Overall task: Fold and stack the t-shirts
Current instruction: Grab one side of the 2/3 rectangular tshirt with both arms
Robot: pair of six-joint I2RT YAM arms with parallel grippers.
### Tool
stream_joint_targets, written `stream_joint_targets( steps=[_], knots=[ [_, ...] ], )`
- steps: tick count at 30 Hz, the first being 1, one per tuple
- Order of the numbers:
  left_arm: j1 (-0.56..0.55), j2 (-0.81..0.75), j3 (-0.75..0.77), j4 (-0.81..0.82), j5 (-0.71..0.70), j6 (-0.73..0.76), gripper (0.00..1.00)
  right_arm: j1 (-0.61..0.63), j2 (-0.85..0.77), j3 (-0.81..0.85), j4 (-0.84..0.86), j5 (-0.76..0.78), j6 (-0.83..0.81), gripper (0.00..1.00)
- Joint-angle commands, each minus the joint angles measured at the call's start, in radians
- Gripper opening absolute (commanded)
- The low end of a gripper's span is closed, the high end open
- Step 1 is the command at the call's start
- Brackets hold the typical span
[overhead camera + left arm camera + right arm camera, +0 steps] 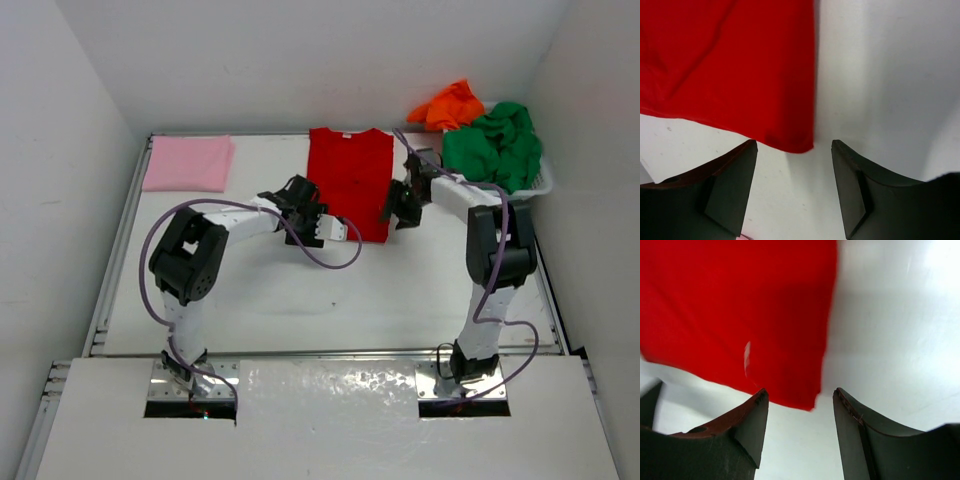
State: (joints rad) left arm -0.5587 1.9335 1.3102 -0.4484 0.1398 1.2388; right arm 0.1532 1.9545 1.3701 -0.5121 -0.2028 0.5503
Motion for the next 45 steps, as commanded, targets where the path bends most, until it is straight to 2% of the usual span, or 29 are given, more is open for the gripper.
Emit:
stream_joint_targets(
  steps=[1,5,11,14,15,17,19,20,21,22,23,27,30,34,38,42,45],
  knots=[
    [0.002,0.021,-0.003,0.138,-0.028,0.047,0.59,0.005,-0.013,-0.057,0.066,-0.029,0.043,0.53],
    [0.0,0.036,-0.023,0.142,0.02,0.039,0.59,0.005,0.006,-0.129,0.152,-0.101,0.086,0.52],
    [0.0,0.05,-0.089,0.194,-0.008,0.039,0.56,0.005,0.035,-0.169,0.172,-0.109,0.118,0.51],
    [0.0,0.055,-0.108,0.224,-0.019,0.021,0.49,0.005,0.049,-0.184,0.187,-0.115,0.126,0.51],
    [0.0,0.058,-0.109,0.232,-0.022,0.013,0.42,0.005,0.055,-0.186,0.198,-0.118,0.129,0.51],
    [-0.001,0.065,-0.108,0.243,-0.025,-0.004,0.35,0.006,0.069,-0.183,0.205,-0.13,0.145,0.44],
    [0.0,0.067,-0.103,0.246,-0.022,-0.024,0.23,0.005,0.086,-0.183,0.222,-0.156,0.157,0.34],
    [0.002,0.067,-0.103,0.246,-0.022,-0.03,0.18,0.003,0.086,-0.192,0.231,-0.162,0.168,0.21],
    [0.002,0.067,-0.1,0.247,-0.02,-0.039,0.02,0.003,0.081,-0.195,0.239,-0.164,0.169,0.15],
    [0.003,0.064,-0.098,0.251,-0.022,-0.065,0.0,0.003,0.077,-0.197,0.238,-0.162,0.168,0.09],
    [0.006,0.062,-0.095,0.249,-0.022,-0.082,0.0,0.002,0.07,-0.203,0.235,-0.164,0.16,0.01],
    [0.017,0.045,-0.04,0.177,0.0,-0.189,0.0,0.003,0.024,-0.223,0.227,-0.184,0.123,0.0],
    [0.025,-0.019,-0.043,0.079,0.069,-0.239,0.0,0.008,-0.023,-0.262,0.216,-0.216,0.082,0.0],
    [-0.006,-0.12,-0.138,0.024,0.06,-0.245,0.0,0.014,-0.109,-0.341,0.167,-0.224,0.016,0.0],
    [-0.055,-0.223,-0.27,-0.048,0.037,-0.288,0.0,0.032,-0.27,-0.481,0.143,-0.221,-0.033,0.0],
    [-0.132,-0.384,-0.379,-0.183,0.018,-0.318,0.0,0.12,-0.411,-0.563,0.008,-0.19,-0.102,0.0],
    [-0.15,-0.502,-0.459,-0.295,0.041,-0.343,0.0,0.172,-0.557,-0.69,-0.049,-0.19,-0.093,0.0]
  ],
)
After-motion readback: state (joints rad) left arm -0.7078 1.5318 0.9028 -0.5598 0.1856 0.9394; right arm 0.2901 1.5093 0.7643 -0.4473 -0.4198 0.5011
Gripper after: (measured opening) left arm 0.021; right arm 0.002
